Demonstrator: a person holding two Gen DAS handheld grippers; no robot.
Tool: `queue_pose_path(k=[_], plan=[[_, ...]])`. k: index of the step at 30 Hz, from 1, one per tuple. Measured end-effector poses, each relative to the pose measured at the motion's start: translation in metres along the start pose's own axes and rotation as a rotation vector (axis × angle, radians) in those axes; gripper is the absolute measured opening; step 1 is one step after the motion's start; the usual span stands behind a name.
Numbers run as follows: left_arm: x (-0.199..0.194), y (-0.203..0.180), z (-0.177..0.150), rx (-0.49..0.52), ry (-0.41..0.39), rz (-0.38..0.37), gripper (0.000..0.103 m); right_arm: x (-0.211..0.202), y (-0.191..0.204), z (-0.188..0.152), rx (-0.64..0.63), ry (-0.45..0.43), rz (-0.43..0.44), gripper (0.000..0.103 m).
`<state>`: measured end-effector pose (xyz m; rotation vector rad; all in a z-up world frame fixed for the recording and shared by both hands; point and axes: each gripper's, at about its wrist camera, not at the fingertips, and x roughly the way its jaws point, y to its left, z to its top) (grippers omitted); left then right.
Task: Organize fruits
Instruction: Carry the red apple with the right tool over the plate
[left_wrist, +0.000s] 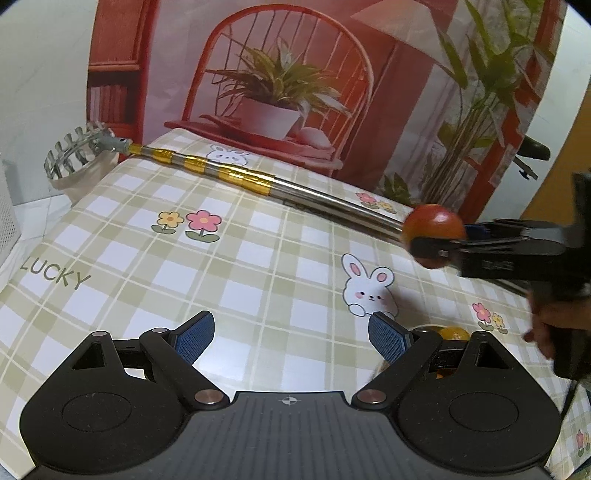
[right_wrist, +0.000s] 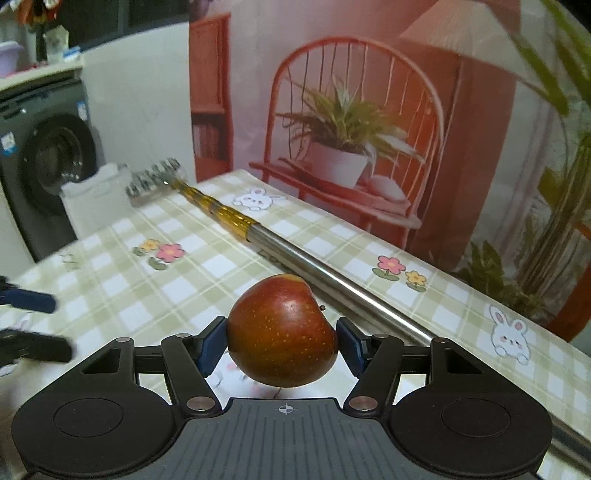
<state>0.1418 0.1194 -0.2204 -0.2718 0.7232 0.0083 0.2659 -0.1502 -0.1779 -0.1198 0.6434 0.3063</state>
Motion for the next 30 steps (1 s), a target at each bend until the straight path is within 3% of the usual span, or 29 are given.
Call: queue_pose_path(k=[7,16,30], plan=[[-0.003,-0.012,-0.003,0.034,0.005,-0.028,0.092,-0.054,-0.004,-0.039,0.06,-0.018,-0.023,0.06],[-0.003,-0.019,-0.006,0.046,0.017,-0.047,0.092,-0.085,-0.009,-0.087,0.159,-0.003,-0.075,0.06],[0.0,-0.019,-0.006,0.045,0.026,-0.048,0.092,-0.085,0.006,-0.097,0.216,0.006,-0.037,0.06]])
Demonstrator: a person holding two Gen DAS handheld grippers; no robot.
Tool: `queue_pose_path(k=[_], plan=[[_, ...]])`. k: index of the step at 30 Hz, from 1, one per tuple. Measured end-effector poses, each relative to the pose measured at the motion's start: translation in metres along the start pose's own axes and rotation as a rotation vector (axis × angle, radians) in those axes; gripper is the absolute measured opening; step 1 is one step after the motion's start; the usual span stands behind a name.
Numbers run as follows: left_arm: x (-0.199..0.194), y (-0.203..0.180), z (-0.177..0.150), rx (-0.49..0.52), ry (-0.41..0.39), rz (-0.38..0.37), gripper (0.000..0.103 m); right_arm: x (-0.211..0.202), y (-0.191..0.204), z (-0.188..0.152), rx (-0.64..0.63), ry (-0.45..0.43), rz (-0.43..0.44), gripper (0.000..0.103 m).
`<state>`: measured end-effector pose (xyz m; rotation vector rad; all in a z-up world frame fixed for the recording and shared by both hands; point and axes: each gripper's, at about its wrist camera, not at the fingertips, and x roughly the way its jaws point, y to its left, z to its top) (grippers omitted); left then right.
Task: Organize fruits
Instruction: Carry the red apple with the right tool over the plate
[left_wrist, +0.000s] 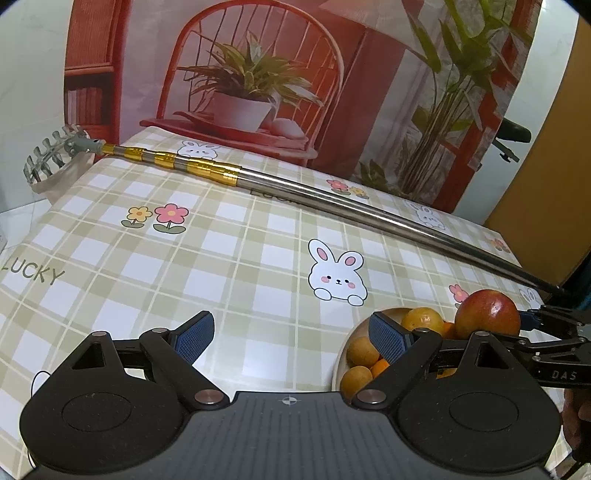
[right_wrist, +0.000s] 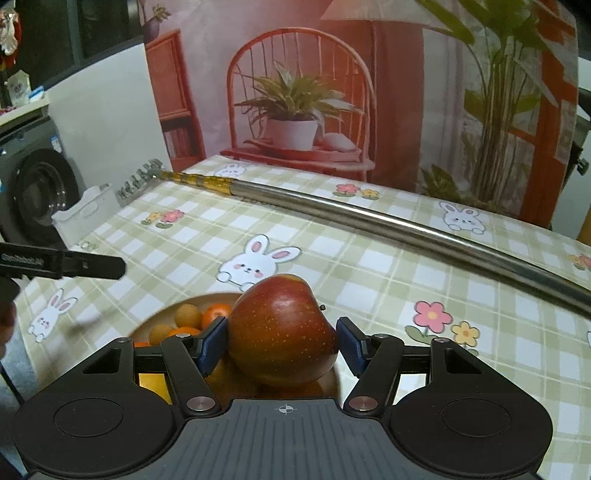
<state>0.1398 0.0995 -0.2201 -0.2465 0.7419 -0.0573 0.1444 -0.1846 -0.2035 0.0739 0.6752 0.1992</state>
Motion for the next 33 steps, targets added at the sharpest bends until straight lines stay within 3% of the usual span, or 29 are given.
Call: queue_pose_path(k=[12,25,33], plan=[[0.0,0.003,-0.001,-0.006,0.005,0.001,0.092,0.014,0.007,0.009,0.022,-0.02,0.023,0.059],[-0.009,-0.009,-0.003,0.012,-0.005,-0.023,0.092,-0.042,0.01,-0.013,0.034,-0.025,0.022,0.059],[-0.028,-0.025,-0.008,0.055,-0.026,-0.044,0.092,-0.043,0.036,-0.029,-0.011,0.012,0.072,0.059]])
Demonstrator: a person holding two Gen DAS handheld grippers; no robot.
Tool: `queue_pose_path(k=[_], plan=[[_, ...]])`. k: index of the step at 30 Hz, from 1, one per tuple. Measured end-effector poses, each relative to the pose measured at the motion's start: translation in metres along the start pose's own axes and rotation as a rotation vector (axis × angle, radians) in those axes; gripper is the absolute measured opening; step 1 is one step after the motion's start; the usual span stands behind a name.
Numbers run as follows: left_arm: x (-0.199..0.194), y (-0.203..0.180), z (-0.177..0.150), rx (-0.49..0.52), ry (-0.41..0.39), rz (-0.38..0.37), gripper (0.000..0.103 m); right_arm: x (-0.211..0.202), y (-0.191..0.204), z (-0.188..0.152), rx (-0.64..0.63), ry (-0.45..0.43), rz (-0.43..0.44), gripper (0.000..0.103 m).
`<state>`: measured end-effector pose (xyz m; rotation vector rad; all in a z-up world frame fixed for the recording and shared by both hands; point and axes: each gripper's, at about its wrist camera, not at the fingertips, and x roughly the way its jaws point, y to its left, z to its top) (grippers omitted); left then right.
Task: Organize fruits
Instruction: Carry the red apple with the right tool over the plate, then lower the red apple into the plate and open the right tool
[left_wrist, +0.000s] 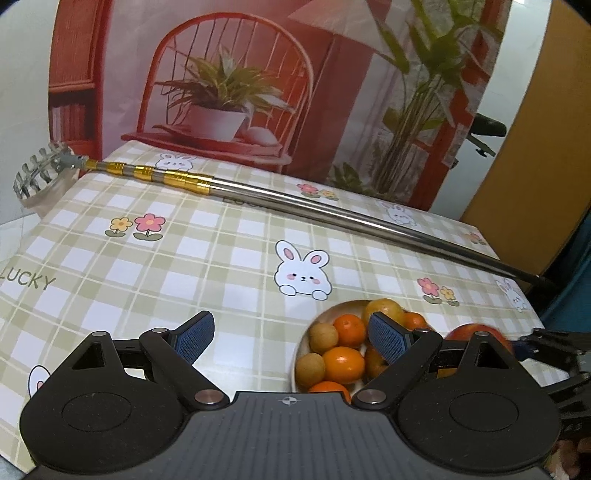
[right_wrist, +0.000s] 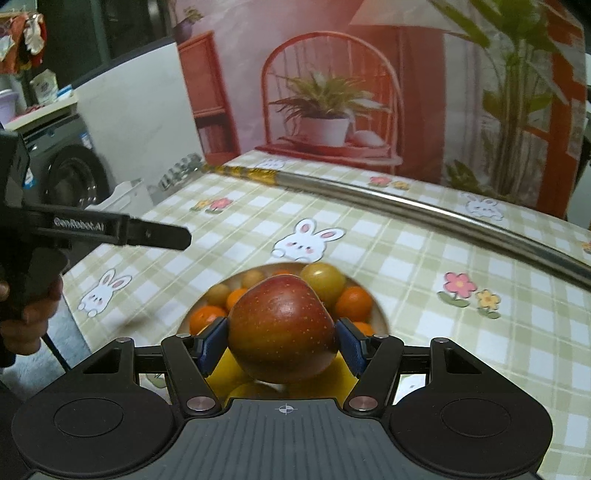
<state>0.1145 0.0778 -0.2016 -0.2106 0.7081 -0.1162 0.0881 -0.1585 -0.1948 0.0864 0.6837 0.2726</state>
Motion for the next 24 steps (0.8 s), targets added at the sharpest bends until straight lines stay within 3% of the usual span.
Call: queue_pose_path(k=[10,24], plan=[[-0.007,-0.001,-0.002,-0.002,-0.005,0.0,0.092,0.009,0.004,-0.005,0.025,0.042,0.037,0.06],[-0.002,0.0,-0.002,-0.001,0.007,-0.007,0.092,0.004,-0.002,0.007,0.067,0.012,0.002,0.075]])
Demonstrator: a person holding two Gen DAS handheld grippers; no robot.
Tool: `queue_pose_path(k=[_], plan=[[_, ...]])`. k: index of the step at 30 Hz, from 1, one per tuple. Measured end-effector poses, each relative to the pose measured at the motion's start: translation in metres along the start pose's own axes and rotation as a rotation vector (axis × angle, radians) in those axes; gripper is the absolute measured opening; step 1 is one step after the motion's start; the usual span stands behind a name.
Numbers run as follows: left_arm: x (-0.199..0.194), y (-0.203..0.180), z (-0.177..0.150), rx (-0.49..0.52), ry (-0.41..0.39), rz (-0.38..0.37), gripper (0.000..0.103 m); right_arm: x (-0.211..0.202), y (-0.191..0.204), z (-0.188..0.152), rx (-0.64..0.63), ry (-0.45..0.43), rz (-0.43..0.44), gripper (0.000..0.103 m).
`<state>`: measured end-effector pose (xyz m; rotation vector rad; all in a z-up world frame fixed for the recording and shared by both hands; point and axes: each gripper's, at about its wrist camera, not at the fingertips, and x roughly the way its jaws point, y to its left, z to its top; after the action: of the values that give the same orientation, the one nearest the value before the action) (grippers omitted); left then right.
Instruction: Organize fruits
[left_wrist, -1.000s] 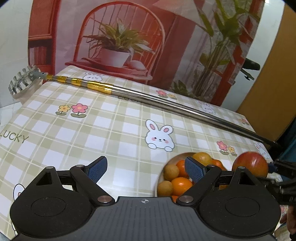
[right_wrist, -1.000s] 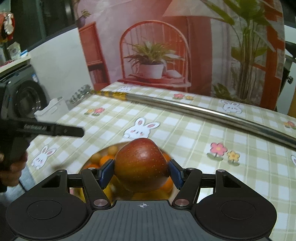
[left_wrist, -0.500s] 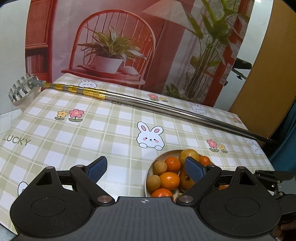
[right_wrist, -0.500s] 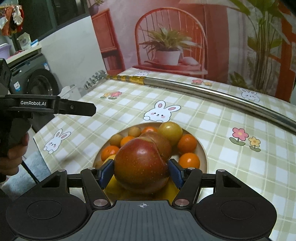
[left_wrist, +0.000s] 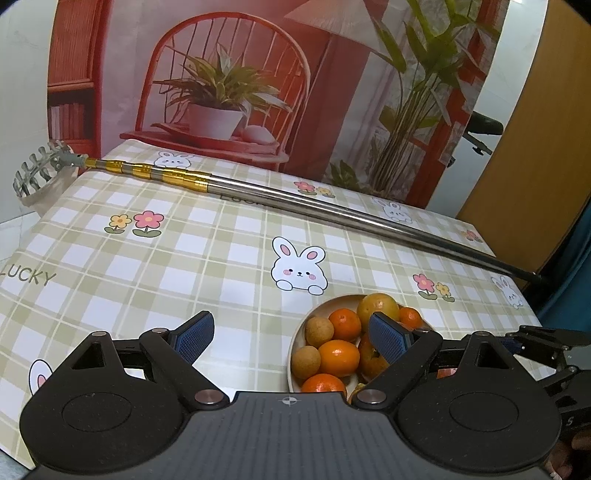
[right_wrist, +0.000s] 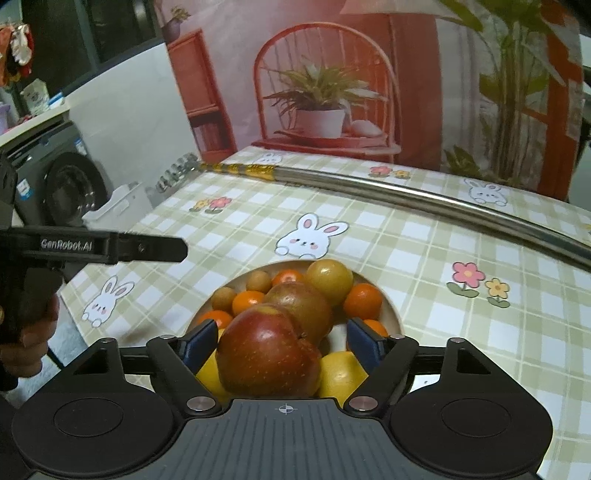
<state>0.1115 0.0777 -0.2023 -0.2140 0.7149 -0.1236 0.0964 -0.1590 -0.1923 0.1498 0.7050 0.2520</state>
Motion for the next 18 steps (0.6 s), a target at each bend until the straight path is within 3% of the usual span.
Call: queue_pose_path(k=[5,6,10,18], plan=[[-0.004,-0.005,0.004,0.021,-0.005,-0.006,0.092,-0.018,-0.012,0.009,0.105,-0.062,-0.021,0.086],[-0.007,-0.006,0.007,0.027,-0.01,-0.008,0.092,-0.025,-0.015,0.012,0.131,-0.088,-0.025,0.094],[-0.025,-0.014,0.02,0.07,-0.046,-0.009,0.093,-0.056,-0.028,0.022,0.234,-0.203,-0.042,0.103],[-0.082,-0.053,0.042,0.165,-0.134,-0.041,0.099,-0.118,-0.03,0.035,0.27,-0.323,-0.119,0.103]])
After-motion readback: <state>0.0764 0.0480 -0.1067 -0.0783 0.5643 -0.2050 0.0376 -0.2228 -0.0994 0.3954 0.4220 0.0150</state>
